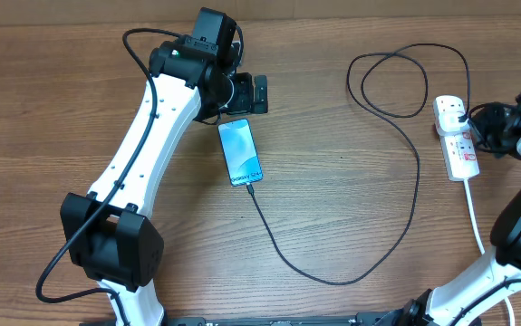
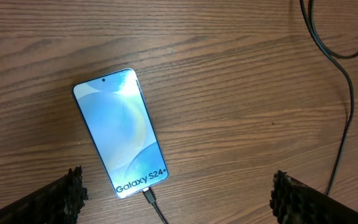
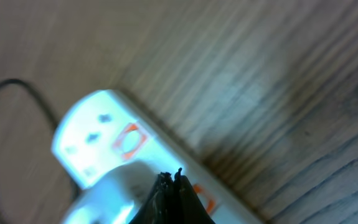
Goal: Plug charger to phone and switch on socket
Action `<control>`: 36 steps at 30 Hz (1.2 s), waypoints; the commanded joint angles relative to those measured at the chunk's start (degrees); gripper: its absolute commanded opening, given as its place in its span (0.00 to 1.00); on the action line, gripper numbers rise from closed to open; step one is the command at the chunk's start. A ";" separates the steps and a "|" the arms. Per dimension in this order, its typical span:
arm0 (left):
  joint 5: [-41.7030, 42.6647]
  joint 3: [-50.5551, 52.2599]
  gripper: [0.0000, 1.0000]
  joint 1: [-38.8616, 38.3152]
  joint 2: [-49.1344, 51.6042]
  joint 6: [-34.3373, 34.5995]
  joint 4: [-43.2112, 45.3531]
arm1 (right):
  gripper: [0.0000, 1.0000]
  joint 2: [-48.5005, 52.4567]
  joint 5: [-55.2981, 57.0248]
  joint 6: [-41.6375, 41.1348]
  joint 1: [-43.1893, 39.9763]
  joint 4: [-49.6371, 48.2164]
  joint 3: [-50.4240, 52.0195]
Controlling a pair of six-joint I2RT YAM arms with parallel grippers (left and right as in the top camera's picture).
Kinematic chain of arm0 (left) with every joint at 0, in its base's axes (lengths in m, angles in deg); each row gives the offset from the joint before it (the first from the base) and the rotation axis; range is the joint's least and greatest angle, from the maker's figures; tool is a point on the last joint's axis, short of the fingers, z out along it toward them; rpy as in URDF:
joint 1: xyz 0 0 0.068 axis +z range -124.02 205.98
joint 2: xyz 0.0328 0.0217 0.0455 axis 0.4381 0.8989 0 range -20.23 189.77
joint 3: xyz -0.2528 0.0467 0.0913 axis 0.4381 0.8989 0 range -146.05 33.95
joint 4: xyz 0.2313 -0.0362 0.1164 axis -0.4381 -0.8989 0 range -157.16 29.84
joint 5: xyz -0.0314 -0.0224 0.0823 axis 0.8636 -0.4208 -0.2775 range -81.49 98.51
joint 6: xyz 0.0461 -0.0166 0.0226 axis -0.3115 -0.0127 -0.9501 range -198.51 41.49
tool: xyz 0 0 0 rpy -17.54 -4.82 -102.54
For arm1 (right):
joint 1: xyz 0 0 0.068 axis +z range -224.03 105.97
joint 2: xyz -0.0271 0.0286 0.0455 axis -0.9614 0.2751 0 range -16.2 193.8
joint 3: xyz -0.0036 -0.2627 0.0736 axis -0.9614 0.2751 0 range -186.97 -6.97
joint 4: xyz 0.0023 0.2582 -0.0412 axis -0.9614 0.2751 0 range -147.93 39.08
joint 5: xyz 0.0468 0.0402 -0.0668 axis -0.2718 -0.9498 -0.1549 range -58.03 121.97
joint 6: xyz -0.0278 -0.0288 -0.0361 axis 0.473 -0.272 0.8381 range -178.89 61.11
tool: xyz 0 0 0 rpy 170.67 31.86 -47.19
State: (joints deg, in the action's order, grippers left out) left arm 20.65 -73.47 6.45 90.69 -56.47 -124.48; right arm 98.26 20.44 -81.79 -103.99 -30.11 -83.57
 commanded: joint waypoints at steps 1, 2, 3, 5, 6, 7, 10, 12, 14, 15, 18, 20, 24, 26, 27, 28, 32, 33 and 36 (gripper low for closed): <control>-0.79 -1.09 1.00 -0.37 -1.01 -1.09 0.09 | 0.04 2.08 -0.55 -1.14 0.09 -0.31 -0.66; -0.81 -1.09 1.00 -0.39 -1.01 -1.09 0.09 | 0.04 2.40 -0.57 -1.14 0.09 -0.35 -0.66; -0.79 -1.11 1.00 -0.39 -1.01 -1.09 0.07 | 0.04 2.73 -0.55 -1.14 0.09 -0.37 -0.66; -0.81 -1.09 1.00 -0.39 -1.01 -1.09 0.11 | 0.04 3.21 -1.07 -1.11 0.09 -0.28 -0.66; -0.83 -1.09 1.00 -0.37 -1.01 -1.09 0.15 | 0.04 3.34 -1.68 -1.14 0.11 -0.09 -0.66; -0.96 -1.11 1.00 -0.39 -1.01 -1.09 0.20 | 0.03 3.58 -2.34 -1.11 0.17 0.20 -0.66; -1.81 -1.11 0.99 -0.39 -1.01 -1.09 0.22 | 0.04 3.87 -3.17 -1.11 0.44 1.75 -0.66; -1.84 -1.11 1.00 -0.39 -1.01 -1.09 0.22 | 0.04 3.87 -3.17 -1.11 0.48 3.17 -0.66; -1.86 -1.09 1.00 -0.39 -1.01 -1.09 0.24 | 0.04 3.87 -3.15 -1.11 0.48 4.22 -0.66; -1.86 -1.11 1.00 -0.39 -1.01 -1.09 0.24 | 0.04 3.87 -3.17 -1.14 0.48 4.52 -0.66; -1.86 -1.09 1.00 -0.39 -1.01 -1.09 0.24 | 0.03 3.87 -3.87 -1.14 0.48 5.57 -0.68; -1.88 -1.09 1.00 -0.39 -1.01 -1.09 0.24 | 0.04 3.87 -4.02 -1.14 0.48 6.32 -0.68; -2.10 -1.09 1.00 -0.39 -1.01 -1.09 0.28 | 0.04 3.87 -4.22 -1.14 0.59 8.22 -0.66; -2.10 -1.09 1.00 -0.39 -1.01 -1.09 0.28 | 0.04 3.87 -4.79 -1.14 0.76 9.03 -0.66; -2.10 -1.09 1.00 -0.39 -1.01 -1.09 0.28 | 0.04 3.87 -5.35 -1.14 0.87 9.31 -0.66; -2.10 -1.09 1.00 -0.39 -1.01 -1.09 0.28 | 0.04 3.87 -5.31 -1.14 1.03 9.64 -0.66; -2.08 -1.09 1.00 -0.39 -1.01 -1.09 0.24 | 0.04 3.87 -5.27 -1.11 1.84 10.01 -0.66; -2.08 -1.09 1.00 -0.39 -1.01 -1.09 0.24 | 0.04 3.87 -5.25 -1.11 2.19 10.05 -0.66; -2.10 -1.09 1.00 -0.39 -1.01 -1.07 0.24 | 0.04 3.89 -5.25 -1.14 3.08 10.25 -0.66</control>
State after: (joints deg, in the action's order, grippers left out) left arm 19.36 -73.47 6.45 90.69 -56.47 -124.44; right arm 100.33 18.46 -82.88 -104.19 -22.66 -86.10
